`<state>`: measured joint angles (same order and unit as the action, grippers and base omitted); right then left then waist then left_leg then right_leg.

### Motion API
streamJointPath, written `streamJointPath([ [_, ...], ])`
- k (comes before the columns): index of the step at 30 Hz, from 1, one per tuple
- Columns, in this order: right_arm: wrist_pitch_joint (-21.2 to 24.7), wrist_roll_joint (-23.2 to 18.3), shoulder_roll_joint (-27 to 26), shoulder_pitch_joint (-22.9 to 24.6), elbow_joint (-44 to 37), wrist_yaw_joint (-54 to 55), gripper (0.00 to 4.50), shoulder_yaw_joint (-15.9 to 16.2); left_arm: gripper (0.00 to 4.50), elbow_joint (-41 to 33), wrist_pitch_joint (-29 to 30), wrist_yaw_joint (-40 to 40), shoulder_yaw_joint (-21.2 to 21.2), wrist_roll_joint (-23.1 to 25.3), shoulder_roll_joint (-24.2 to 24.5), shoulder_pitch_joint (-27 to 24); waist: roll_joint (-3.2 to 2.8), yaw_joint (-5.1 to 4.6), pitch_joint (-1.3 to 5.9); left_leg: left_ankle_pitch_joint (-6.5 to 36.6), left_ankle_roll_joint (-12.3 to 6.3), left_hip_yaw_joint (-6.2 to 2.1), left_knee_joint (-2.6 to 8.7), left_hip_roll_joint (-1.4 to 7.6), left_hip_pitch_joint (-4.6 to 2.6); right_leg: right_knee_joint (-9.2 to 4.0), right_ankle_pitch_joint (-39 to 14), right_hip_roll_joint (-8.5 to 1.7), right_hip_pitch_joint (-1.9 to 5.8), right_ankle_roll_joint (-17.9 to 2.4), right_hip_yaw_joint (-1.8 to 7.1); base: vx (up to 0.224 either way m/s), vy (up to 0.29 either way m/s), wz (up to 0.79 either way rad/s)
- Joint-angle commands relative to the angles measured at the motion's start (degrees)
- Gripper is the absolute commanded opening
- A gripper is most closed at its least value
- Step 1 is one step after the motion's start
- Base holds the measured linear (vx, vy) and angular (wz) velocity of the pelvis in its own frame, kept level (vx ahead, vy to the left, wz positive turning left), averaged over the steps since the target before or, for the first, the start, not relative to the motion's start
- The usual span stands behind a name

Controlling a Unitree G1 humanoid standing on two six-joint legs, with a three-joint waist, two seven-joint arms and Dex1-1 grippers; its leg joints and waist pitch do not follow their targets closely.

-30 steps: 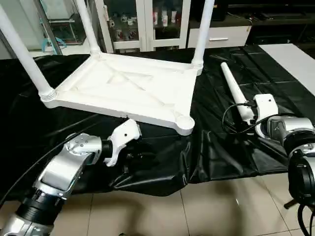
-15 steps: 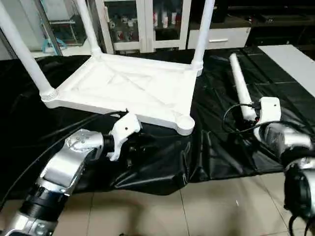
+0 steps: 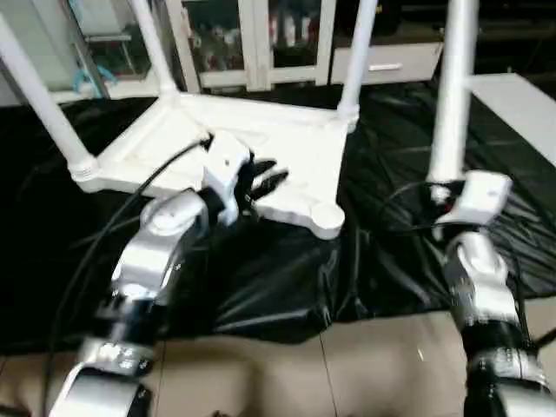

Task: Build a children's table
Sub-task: Pick table leg

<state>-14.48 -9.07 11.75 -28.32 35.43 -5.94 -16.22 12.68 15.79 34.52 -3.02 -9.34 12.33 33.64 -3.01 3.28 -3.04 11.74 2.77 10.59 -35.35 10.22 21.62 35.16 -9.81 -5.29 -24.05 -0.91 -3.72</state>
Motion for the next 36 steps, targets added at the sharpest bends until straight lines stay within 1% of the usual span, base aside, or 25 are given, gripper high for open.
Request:
streamJointPath([
  [1, -2.7, 0.5, -1.2, 1.9, -6.4, 1.1, 2.73, 0.7, 1.48, 1.3, 0.2, -2.2, 1.8, -1.2, -1.0, 1.8, 0.76, 0.28, 4.41, 5.6, -6.44, -0.6, 3.88, 1.98, -0.63, -3.67, -6.7, -2.47, 3.39, -13.5, 1.84, 0.0, 0.0, 0.0],
  [2, -3.5, 1.0, -1.8, 2.9, -8.9, 1.4, 2.73, 1.2, 1.48, 1.9, 0.6, -2.8, 2.4, -1.7, -1.6, 2.6, 0.67, 0.28, 4.29, 6.2, -6.23, -0.58, 3.92, 1.99, -0.7, -3.76, -7.6, -2.45, 3.26, -13.3, 1.88, 0.0, 0.0, 0.0],
  [3, -3.5, 1.0, -1.8, 2.9, -8.9, 1.4, 2.73, 1.2, 1.48, 1.9, 0.6, -2.8, 2.4, -1.7, -1.6, 2.6, 0.91, 0.37, 4.35, 6.8, -5.87, -0.63, 3.99, 1.93, -0.59, -3.78, -8.5, -2.59, 3.42, -12.8, 1.94, 0.0, 0.0, 0.0],
  [6, -4.7, 1.8, -2.9, 4.5, -13.6, 1.3, 2.73, 2.9, 1.48, 2.7, 2.0, -3.6, 3.7, -3.5, -2.9, 4.5, 0.93, 0.26, 4.16, 7.4, -5.38, -0.66, 4.17, 1.86, -0.5, -4.04, -9.8, -2.44, 3.31, -12.0, 1.94, 0.0, 0.0, 0.0],
  [7, -5.1, 2.5, -3.3, 5.2, -16.0, 0.6, 2.73, 4.5, 1.64, 3.0, 3.3, -3.6, 4.8, -5.1, -3.8, 5.7, 0.81, 0.26, 4.27, 7.3, -5.32, -0.8, 4.19, 1.96, -0.57, -3.92, -9.5, -2.53, 3.31, -12.0, 1.93, 0.0, 0.0, 0.0],
  [8, -5.2, 3.1, -3.5, 5.6, -17.4, -0.2, 2.73, 5.8, 1.64, 3.1, 4.5, -3.2, 5.5, -6.7, -4.5, 6.6, 0.85, 0.22, 4.16, 7.3, -5.19, -0.64, 4.12, 1.83, -0.47, -3.88, -9.5, -2.45, 3.28, -12.0, 1.96, 0.0, 0.0, 0.0],
  [9, -4.7, 4.4, -3.6, 5.9, -19.1, -2.7, 2.73, 9.2, 1.74, 2.1, 8.2, -1.2, 7.2, -11.6, -5.9, 8.0, 0.88, 0.42, 4.3, 6.7, -5.13, -0.7, 4.07, 1.85, -0.55, -3.68, -8.6, -2.58, 3.36, -12.3, 1.99, 0.0, 0.0, 0.0],
  [10, -4.7, 4.4, -3.6, 5.9, -19.1, -2.7, 2.73, 9.2, 1.85, 2.1, 8.2, -1.2, 7.2, -11.6, -5.9, 8.0, 0.93, 0.39, 4.23, 6.2, -5.65, -0.76, 4.09, 1.82, -0.32, -3.69, -7.9, -2.53, 3.38, -12.8, 1.89, 0.0, 0.0, 0.0],
  [11, -4.9, 5.0, -3.4, 6.0, -19.4, -3.6, 2.73, 10.4, 1.93, 1.6, 9.4, -0.2, 7.4, -13.2, -6.3, 8.3, 1.11, 0.26, 4.26, 6.0, -5.93, -0.8, 4.09, 1.85, -0.2, -3.68, -7.7, -2.55, 3.51, -12.8, 1.88, 0.0, 0.0, 0.0],
  [12, -5.1, 6.0, -3.4, 6.3, -20.1, -4.3, 2.73, 11.7, 2.02, 1.2, 10.6, 0.1, 7.4, -14.2, -6.7, 8.7, 1.18, 0.24, 4.17, 6.1, -6.38, -0.74, 4.02, 1.86, -0.23, -3.82, -8.1, -2.62, 3.38, -13.0, 1.91, 0.0, 0.0, 0.0],
  [13, -5.2, 6.2, -3.4, 6.4, -20.3, -4.4, 2.73, 12.0, 2.11, 1.1, 10.9, 0.2, 7.4, -14.4, -6.8, 8.8, 1.06, 0.3, 4.22, 5.9, -6.63, -0.69, 3.91, 1.78, -0.29, -3.78, -8.2, -2.6, 3.36, -13.2, 1.95, 0.0, 0.0, 0.0],
  [15, -5.9, 8.4, -3.3, 7.1, -21.5, -5.8, 2.73, 14.6, 2.21, 0.4, 12.5, 0.8, 7.3, -16.2, -7.6, 9.3, 1.13, 0.32, 4.2, 5.6, -6.97, -0.71, 3.89, 1.83, -0.23, -3.76, -8.0, -2.57, 3.36, -13.2, 1.98, 0.0, 0.0, 0.0],
  [16, -5.9, 8.4, -3.3, 7.1, -21.5, -5.8, 2.73, 14.6, 2.3, 0.4, 12.5, 0.8, 7.3, -16.2, -7.6, 9.3, 1.07, 0.37, 4.25, 5.1, -7.21, -0.74, 3.83, 1.86, -0.23, -3.73, -7.2, -2.54, 3.38, -13.2, 1.99, 0.0, 0.0, 0.0],
  [17, -5.8, 9.6, -3.1, 7.7, -22.9, -6.6, 2.73, 16.3, 2.38, 0.3, 14.3, 0.5, 8.2, -17.8, -8.3, 9.9, 1.19, 0.35, 4.22, 5.1, -7.29, -0.75, 3.84, 1.87, -0.18, -3.72, -7.1, -2.56, 3.43, -13.2, 1.99, 0.0, 0.0, 0.0],
  [18, -5.7, 9.6, -3.1, 7.8, -23.0, -6.7, 2.73, 16.5, 2.45, 0.3, 14.5, 0.4, 8.4, -18.0, -8.4, 10.0, 1.08, 0.48, 4.19, 5.1, -7.31, -0.78, 3.85, 1.94, -0.27, -3.73, -7.1, -2.53, 3.39, -13.2, 1.98, 0.0, 0.0, 0.0],
  [20, -5.3, 10.1, -3.2, 8.4, -23.9, -7.8, 2.73, 18.3, 2.54, 0.4, 16.4, -0.3, 9.9, -20.1, -9.2, 10.7, 1.16, 0.49, 4.23, 4.9, -7.45, -0.81, 3.84, 1.9, -0.21, -3.6, -6.6, -2.56, 3.49, -13.4, 1.96, 0.0, 0.0, 0.0],
  [21, -5.5, 10.4, -3.2, 8.6, -24.1, -8.2, 2.73, 19.0, 2.74, 0.3, 17.3, -0.9, 10.8, -21.6, -9.7, 11.0, 1.35, 0.48, 4.17, 5.0, -7.51, -0.84, 3.89, 1.94, -0.18, -3.71, -6.9, -2.54, 3.5, -13.3, 1.94, 0.0, 0.0, 0.0],
  [22, -5.6, 10.5, -3.2, 8.7, -24.1, -8.2, 2.73, 19.1, 2.74, 0.2, 17.5, -1.0, 11.0, -22.0, -9.8, 11.0, 1.24, 0.51, 4.19, 5.1, -7.29, -0.82, 3.84, 1.91, -0.19, -3.55, -6.9, -2.59, 3.53, -13.4, 1.95, 0.0, 0.0, 0.0],
  [23, -6.0, 11.1, -3.2, 8.9, -24.2, -8.6, 2.73, 20.1, 2.82, 0.5, 18.1, -1.8, 12.2, -23.4, -10.2, 11.5, 1.32, 0.47, 4.07, 5.7, -7.35, -0.84, 3.95, 1.93, -0.16, -3.81, -7.6, -2.55, 3.48, -13.3, 1.93, 0.0, 0.0, 0.0],
  [24, -6.4, 11.6, -3.4, 9.2, -24.4, -9.2, 2.73, 21.2, 2.89, 0.8, 19.1, -3.1, 14.1, -25.6, -10.9, 12.2, 1.36, 0.52, 4.11, 5.8, -7.06, -0.79, 3.85, 1.86, -0.18, -3.7, -7.6, -2.59, 3.52, -13.5, 1.96, 0.0, 0.0, 0.0],
  [25, -6.4, 11.6, -3.4, 9.2, -24.4, -9.3, 2.73, 21.2, 3.08, 0.9, 19.2, -3.2, 14.3, -25.8, -10.9, 12.2, 1.33, 0.52, 4.09, 5.8, -7.01, -0.85, 3.9, 1.86, -0.08, -3.78, -7.6, -2.6, 3.56, -13.4, 1.94, 0.0, 0.0, 0.0],
  [26, -6.4, 11.6, -3.4, 9.2, -24.4, -9.4, 2.73, 21.4, 3.08, 0.9, 19.3, -3.4, 14.5, -26.1, -11.0, 12.3, 1.36, 0.48, 4.12, 5.8, -7.02, -0.83, 3.85, 1.82, -0.09, -3.76, -7.5, -2.58, 3.6, -13.3, 1.94, 0.0, 0.0, 0.0],
  [31, -6.0, 11.9, -3.6, 9.3, -24.6, -9.8, 2.73, 22.1, 3.46, 1.1, 20.0, -4.3, 15.9, -28.2, -11.6, 13.1, 1.37, 0.46, 4.1, 5.3, -7.45, -0.92, 3.84, 1.84, -0.06, -3.74, -7.4, -2.5, 3.63, -12.8, 1.95, 0.0, 0.0, 0.0],
  [32, -6.0, 12.2, -3.5, 9.4, -24.4, -10.0, 2.73, 22.5, 3.66, 0.7, 20.9, -4.2, 16.4, -29.6, -12.0, 13.1, 1.32, 0.47, 4.1, 5.1, -7.55, -0.92, 3.82, 1.85, -0.08, -3.74, -7.2, -2.54, 3.63, -12.8, 1.95, 0.0, 0.0, 0.0],
  [36, -6.2, 13.0, -3.3, 9.6, -24.5, -10.4, 2.73, 23.4, 3.8, -0.4, 22.1, -3.6, 16.2, -30.1, -12.1, 12.7, 1.33, 0.47, 4.15, 4.6, -7.74, -0.93, 3.76, 1.88, -0.09, -3.59, -6.2, -2.52, 3.67, -13.2, 1.93, 0.0, 0.0, 0.0],
])
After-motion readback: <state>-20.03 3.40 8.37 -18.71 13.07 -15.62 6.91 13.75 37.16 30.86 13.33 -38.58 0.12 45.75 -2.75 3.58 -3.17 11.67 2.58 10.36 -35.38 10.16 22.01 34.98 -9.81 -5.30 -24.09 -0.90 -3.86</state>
